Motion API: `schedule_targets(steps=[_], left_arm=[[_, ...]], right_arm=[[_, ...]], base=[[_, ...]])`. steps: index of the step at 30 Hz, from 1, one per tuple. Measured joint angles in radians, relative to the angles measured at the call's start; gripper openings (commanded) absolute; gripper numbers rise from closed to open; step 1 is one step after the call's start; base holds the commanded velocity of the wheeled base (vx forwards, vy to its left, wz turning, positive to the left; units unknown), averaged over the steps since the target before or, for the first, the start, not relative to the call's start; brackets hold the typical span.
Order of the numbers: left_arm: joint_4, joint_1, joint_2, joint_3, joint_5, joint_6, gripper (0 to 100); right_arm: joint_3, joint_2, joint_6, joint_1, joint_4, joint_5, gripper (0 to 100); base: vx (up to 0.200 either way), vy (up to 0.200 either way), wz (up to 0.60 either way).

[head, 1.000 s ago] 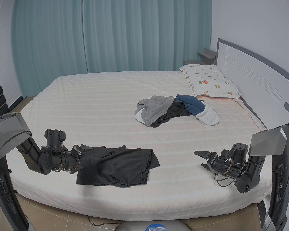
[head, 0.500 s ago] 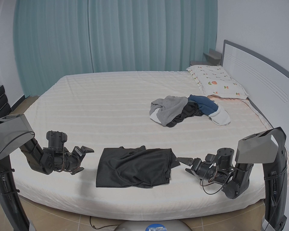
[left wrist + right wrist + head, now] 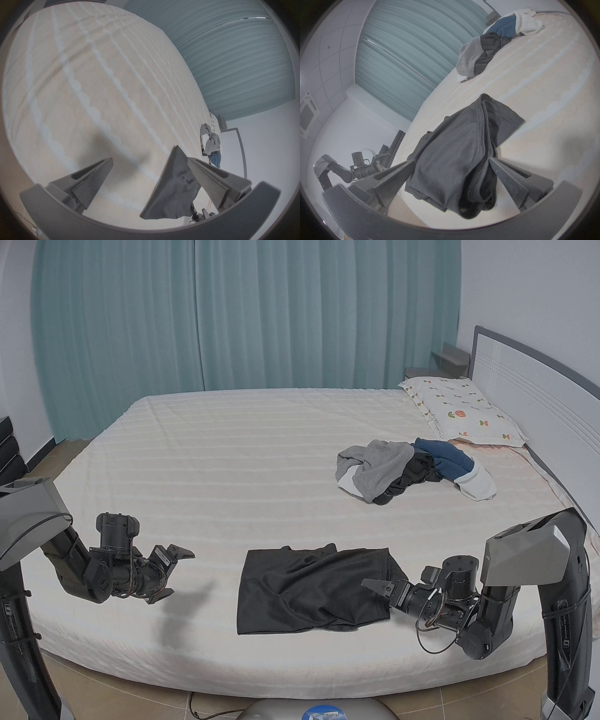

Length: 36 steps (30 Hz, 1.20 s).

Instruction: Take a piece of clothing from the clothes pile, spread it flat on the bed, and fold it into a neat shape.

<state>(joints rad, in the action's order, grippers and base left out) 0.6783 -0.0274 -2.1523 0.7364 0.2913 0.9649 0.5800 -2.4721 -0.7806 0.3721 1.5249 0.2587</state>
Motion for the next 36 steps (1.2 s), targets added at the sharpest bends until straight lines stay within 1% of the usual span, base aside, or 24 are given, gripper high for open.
schedule_targets(steps=[3, 8, 10, 11, 13, 16, 19, 24, 36], left_arm=[[0.001, 0.0, 0.0, 0.0, -0.001, -0.001, 100], [0.001, -0.001, -0.001, -0.003, -0.001, -0.003, 100], [0.001, 0.0, -0.001, -0.003, -0.001, -0.004, 100], [0.001, 0.0, -0.001, -0.003, -0.001, -0.004, 100], [0.001, 0.0, -0.001, -0.003, -0.001, -0.003, 100], [0.0, 0.0, -0.001, -0.003, -0.001, -0.003, 100], [0.0, 0.0, -0.001, -0.003, -0.001, -0.003, 100], [-0.001, 0.0, -0.001, -0.001, -0.001, -0.002, 100], [-0.001, 0.0, -0.001, -0.004, -0.001, -0.002, 100]], right_arm=[[-0.007, 0.0, 0.024, 0.003, -0.003, -0.027, 100], [-0.041, 0.002, 0.091, 0.004, -0.01, -0.041, 100], [-0.057, 0.003, 0.108, 0.005, -0.006, -0.059, 100], [-0.063, 0.004, 0.113, 0.006, -0.005, -0.073, 0], [-0.074, 0.006, 0.121, 0.006, -0.008, -0.086, 0], [-0.089, 0.01, 0.133, 0.01, -0.011, -0.089, 0], [-0.115, 0.013, 0.18, 0.012, -0.011, -0.089, 0], [-0.161, 0.017, 0.228, 0.016, 0.0, -0.088, 0], [-0.237, 0.075, 0.234, -0.002, 0.002, -0.088, 0]], base=[[0.0, 0.0, 0.0], [0.0, 0.0, 0.0], [0.0, 0.0, 0.0], [0.0, 0.0, 0.0], [0.0, 0.0, 0.0], [0.0, 0.0, 0.0], [0.0, 0.0, 0.0], [0.0, 0.0, 0.0], [0.0, 0.0, 0.0]])
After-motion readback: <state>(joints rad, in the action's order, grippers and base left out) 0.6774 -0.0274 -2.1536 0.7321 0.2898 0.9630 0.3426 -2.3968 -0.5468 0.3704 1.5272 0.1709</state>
